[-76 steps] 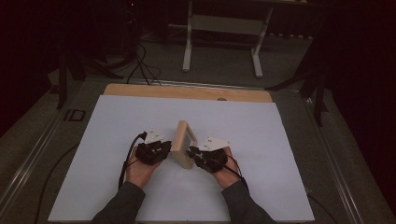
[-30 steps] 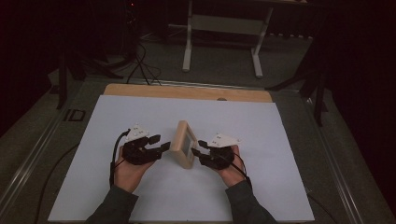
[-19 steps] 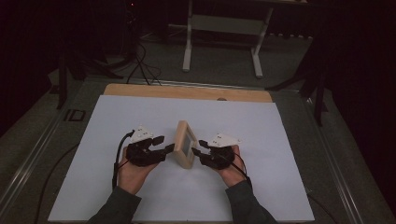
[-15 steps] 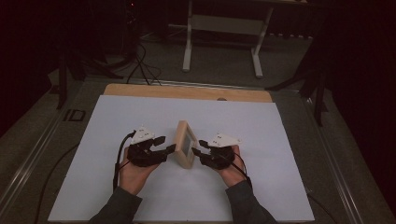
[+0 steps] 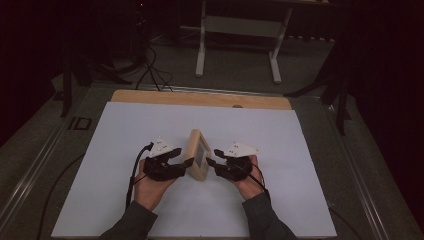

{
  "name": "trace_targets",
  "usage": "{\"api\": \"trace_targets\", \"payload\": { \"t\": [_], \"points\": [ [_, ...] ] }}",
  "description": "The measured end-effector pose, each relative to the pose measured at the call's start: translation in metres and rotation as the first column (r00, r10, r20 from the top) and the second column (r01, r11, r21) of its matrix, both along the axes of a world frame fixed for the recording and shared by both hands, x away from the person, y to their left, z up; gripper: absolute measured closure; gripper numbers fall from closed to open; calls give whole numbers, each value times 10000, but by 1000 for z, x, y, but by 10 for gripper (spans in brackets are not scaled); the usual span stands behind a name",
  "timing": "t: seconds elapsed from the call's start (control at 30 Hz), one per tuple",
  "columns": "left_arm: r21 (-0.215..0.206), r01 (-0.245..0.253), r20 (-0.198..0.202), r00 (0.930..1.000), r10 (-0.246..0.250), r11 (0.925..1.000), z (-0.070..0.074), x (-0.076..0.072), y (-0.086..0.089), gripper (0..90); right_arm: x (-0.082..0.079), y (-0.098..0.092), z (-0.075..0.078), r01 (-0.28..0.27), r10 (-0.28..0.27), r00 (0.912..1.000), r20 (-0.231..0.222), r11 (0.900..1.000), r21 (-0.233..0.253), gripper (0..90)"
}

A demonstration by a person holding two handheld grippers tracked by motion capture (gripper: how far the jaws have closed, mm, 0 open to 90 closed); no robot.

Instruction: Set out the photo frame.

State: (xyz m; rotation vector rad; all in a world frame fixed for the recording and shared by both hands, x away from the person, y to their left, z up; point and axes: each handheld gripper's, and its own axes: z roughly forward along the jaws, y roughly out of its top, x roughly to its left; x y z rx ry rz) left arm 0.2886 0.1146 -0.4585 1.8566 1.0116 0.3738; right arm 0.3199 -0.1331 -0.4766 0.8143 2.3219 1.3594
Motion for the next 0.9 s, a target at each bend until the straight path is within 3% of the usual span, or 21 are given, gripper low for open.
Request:
{"api": "trace_targets", "payload": {
  "t": [0.33, 0.9],
  "points": [
    [268, -49, -82, 10000, 51, 9996, -8, 6, -7, 373, 0, -1, 1, -13, 13, 10000, 14, 10000, 27, 561],
    [265, 74, -265, 9996, -67, 9996, -16, 13, -17, 433, 1, -6, 4, 105, -107, 9999, 101, 9998, 166, 558]
  ]
}}
